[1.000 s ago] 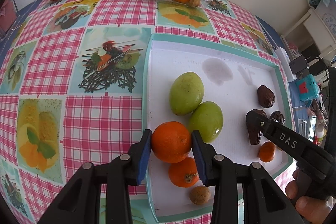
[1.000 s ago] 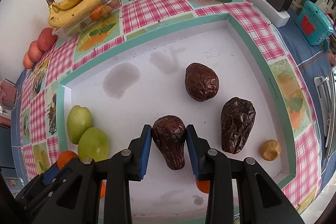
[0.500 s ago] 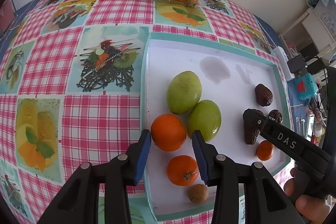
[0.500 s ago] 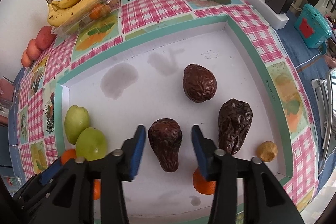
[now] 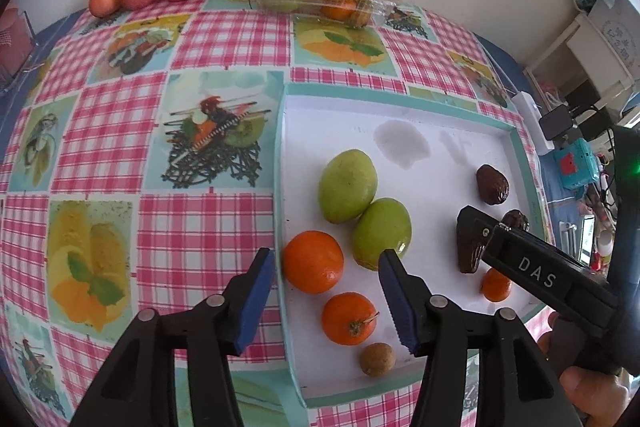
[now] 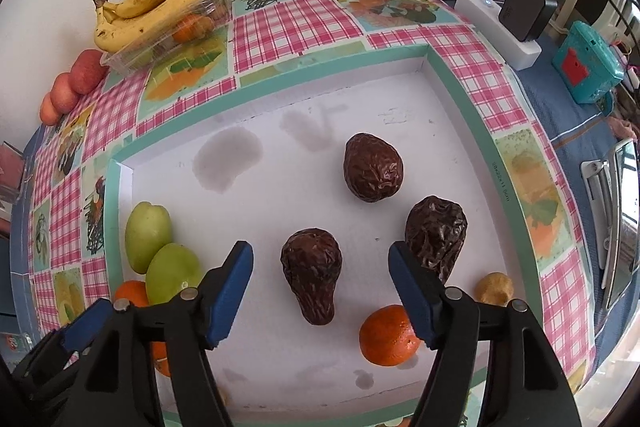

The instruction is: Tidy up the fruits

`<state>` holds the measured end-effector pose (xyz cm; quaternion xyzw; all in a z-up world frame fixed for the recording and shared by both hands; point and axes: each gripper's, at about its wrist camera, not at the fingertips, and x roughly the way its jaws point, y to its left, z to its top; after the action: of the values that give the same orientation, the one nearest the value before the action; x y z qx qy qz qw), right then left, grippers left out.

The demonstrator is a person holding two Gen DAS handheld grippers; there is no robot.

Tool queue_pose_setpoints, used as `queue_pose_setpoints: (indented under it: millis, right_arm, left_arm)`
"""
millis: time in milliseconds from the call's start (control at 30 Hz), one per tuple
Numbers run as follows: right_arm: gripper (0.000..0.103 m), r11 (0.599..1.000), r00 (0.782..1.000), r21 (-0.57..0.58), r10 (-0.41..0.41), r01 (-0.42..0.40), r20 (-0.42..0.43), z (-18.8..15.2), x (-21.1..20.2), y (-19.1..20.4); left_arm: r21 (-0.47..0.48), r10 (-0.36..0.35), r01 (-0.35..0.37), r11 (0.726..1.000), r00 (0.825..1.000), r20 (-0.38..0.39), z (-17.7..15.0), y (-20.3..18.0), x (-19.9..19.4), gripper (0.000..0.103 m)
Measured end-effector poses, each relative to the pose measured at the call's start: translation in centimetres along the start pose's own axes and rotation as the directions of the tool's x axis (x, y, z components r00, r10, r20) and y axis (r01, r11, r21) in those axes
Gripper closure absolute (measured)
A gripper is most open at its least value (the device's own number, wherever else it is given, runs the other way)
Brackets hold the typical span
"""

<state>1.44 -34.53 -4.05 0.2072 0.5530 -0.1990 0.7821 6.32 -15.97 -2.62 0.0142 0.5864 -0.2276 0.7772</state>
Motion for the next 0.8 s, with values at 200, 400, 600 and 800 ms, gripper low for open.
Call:
queue_pose_setpoints:
  millis: [200, 400, 600, 800]
  right_arm:
    - [0.022, 1.0, 1.0, -0.011, -0.013, 0.013, 0.022, -0.4, -0.7, 0.0]
    - [0.015, 1.0, 0.999, -0.02, -0.015, 0.016, 0.045, -1.1, -1.5, 0.4]
    - [0.011, 0.999, 0.998, -0.051, 0.01, -0.006, 0.069, -2.5, -2.5, 2.0]
    - [0.011, 0.994, 0.995, -0.107, 0.021, -0.011, 0.094, -4.7, -3.7, 3.7]
  left_arm:
    - [-0.053, 0.04, -0.039, 0.998, 0.999, 0.021, 0.2, 1.6, -1.2, 0.028]
    - [-0.113, 0.235, -0.226, 0.968, 0.969, 0.075, 0.0, 4.4, -2.7, 0.009]
    - [-0.132, 0.295, -0.277, 0.952, 0.944, 0.149, -0.7, 6.3, -4.4, 0.0]
    - [-0.144, 0.315, -0.295, 0.945, 0.937, 0.151, -2.5, 7.4, -5.7, 0.0]
